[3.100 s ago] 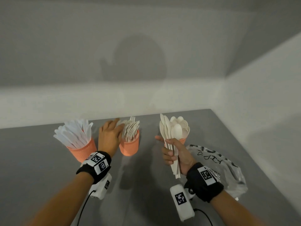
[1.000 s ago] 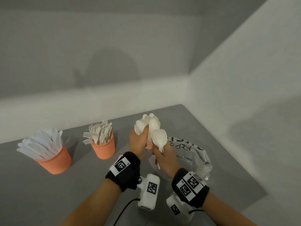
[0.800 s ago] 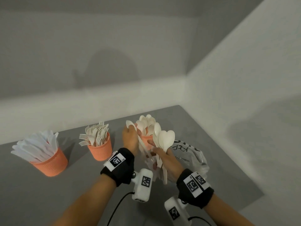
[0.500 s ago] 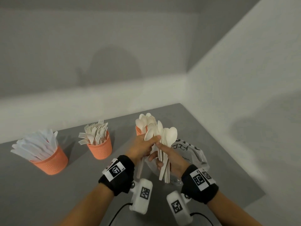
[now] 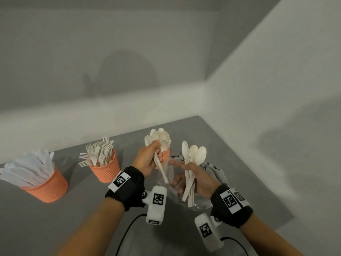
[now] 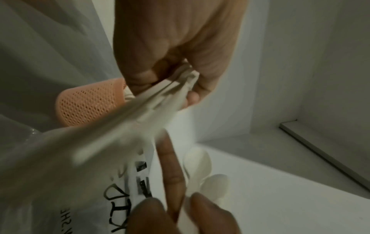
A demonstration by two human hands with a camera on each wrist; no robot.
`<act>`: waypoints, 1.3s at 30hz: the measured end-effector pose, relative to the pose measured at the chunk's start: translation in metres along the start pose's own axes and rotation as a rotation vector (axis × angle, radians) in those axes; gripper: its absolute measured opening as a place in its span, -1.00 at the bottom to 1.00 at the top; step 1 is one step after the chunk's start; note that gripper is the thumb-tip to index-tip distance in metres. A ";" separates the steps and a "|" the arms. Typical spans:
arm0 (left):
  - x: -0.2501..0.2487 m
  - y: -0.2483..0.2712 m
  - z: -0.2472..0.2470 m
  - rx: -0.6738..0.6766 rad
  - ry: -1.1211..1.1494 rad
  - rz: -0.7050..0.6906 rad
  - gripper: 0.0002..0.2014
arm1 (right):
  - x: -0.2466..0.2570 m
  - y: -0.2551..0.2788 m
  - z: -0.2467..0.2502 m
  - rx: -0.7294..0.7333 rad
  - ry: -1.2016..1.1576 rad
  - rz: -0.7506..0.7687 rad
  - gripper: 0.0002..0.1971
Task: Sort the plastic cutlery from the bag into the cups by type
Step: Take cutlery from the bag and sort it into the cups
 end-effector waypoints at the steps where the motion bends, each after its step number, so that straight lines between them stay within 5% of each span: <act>1: 0.004 -0.002 -0.005 0.035 -0.031 0.024 -0.80 | 0.001 0.001 -0.001 0.021 0.009 0.004 -0.56; 9: 0.037 0.015 -0.046 0.431 -0.127 0.127 -0.70 | 0.005 0.000 -0.013 0.166 -0.025 -0.040 -0.70; 16: -0.004 -0.018 -0.003 0.092 0.128 0.008 -0.75 | 0.009 -0.007 0.017 -0.005 0.133 -0.034 -0.55; 22: -0.104 -0.031 0.018 -0.276 -0.191 -0.639 -0.95 | 0.015 -0.006 0.044 -0.260 0.212 0.019 -0.76; 25: -0.114 -0.038 0.002 -0.271 -0.273 -0.763 -0.93 | 0.019 -0.006 0.047 -0.306 0.196 0.041 -0.75; 33: -0.055 -0.055 -0.015 -0.131 -0.516 -0.789 -0.84 | 0.026 -0.004 0.056 -0.394 0.158 0.058 -0.73; 39: -0.023 -0.067 -0.015 0.081 -0.980 -0.816 -0.45 | 0.024 -0.006 0.059 -0.415 0.145 0.062 -0.73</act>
Point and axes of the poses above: each hand's wrist, its own y-axis away from the middle knuckle, its own z-axis out of the back of the hand, x = y × z, the point moved 8 cm from there along -y, towards the middle knuckle, and after that the axes turned 9 degrees about y, right-handed, at the moved point
